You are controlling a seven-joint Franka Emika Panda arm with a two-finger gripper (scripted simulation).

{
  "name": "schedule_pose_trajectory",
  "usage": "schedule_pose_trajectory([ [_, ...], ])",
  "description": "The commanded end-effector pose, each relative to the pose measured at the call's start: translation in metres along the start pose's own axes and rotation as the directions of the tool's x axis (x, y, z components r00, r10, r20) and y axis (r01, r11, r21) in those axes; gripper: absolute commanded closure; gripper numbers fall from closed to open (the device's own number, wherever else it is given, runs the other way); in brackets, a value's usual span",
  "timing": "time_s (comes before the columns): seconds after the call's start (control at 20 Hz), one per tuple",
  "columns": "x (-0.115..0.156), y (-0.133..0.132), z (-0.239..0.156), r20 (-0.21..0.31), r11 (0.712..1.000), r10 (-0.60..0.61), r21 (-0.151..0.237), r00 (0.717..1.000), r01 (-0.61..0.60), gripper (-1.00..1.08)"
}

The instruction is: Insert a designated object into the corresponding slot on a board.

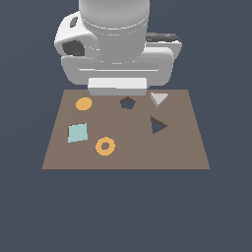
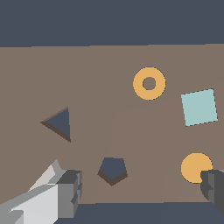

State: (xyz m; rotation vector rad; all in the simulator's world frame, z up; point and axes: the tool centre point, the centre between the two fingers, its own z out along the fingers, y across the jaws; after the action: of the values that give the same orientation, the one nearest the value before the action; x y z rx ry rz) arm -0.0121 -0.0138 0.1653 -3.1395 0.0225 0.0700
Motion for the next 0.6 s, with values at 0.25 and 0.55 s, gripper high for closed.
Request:
schedule_pose_trajectory([
  [0.25,0.001,-0.002,0.002,-0.001,1.0,-0.022,0.0,1.0,0.022,-0.92],
  [0.55,0.003,-0.012,0.008,-0.002,0.994,-0.106,-0.002,0.994,0.106,-0.92],
])
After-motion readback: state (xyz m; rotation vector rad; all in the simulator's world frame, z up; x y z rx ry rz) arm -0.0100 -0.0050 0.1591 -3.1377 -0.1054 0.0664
